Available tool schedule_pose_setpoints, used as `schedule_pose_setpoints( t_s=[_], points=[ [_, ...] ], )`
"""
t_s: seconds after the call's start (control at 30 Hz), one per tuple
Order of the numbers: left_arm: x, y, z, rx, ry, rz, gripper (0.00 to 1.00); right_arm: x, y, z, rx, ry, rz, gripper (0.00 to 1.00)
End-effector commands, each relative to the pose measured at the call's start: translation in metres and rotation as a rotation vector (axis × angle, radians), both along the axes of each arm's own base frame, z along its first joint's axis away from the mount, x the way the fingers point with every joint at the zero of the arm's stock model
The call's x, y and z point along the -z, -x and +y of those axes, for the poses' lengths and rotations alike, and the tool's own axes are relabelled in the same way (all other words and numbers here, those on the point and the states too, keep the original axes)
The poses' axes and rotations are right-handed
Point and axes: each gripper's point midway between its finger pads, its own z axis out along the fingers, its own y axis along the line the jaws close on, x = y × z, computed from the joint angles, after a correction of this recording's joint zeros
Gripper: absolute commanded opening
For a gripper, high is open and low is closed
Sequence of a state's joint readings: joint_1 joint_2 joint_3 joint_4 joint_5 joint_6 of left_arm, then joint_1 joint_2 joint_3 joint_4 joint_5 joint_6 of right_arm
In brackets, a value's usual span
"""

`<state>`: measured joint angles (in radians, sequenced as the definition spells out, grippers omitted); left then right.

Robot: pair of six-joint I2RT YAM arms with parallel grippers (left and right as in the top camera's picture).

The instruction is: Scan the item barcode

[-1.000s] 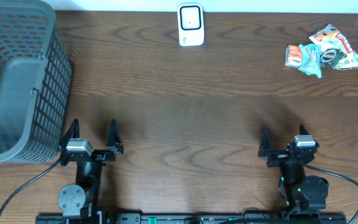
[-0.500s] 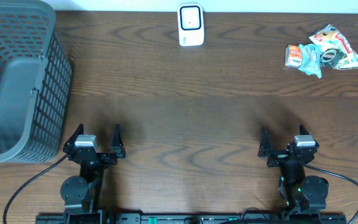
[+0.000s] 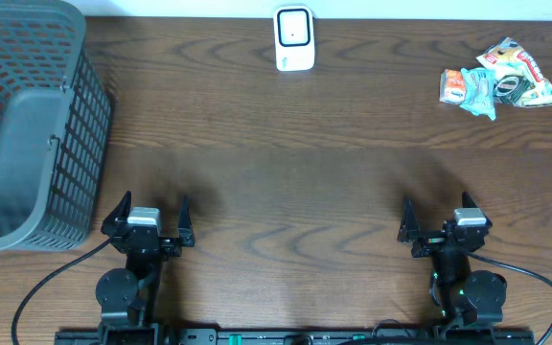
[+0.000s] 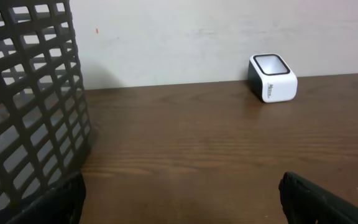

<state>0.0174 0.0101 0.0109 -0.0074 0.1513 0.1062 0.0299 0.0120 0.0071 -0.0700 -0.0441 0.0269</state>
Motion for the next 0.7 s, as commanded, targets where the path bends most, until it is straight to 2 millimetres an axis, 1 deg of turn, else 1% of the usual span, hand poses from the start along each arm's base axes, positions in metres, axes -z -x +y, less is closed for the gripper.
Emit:
schedule_pose_setpoints(
  t_s=[0.0,0.2,0.37,0.53,0.67],
  points=[
    [0.014,0.002,-0.004,0.022,-0.013,0.049,0.98,0.0,0.0,-0.003,0.015,-0.009,0.0,0.99],
    [0.014,0.002,-0.003,0.012,0.022,0.053,0.98,0.0,0.0,-0.003,0.015,-0.008,0.0,0.99],
    [0.017,0.002,0.019,-0.134,0.165,0.067,0.98,0.0,0.0,-0.003,0.015,-0.009,0.0,0.99],
    [0.018,0.002,0.019,-0.135,0.167,0.068,0.98,0.0,0.0,-0.003,0.015,-0.009,0.0,0.99],
    [0.018,0.002,0.016,-0.113,0.121,0.069,0.98,0.0,0.0,-0.003,0.015,-0.009,0.0,0.99]
  ],
)
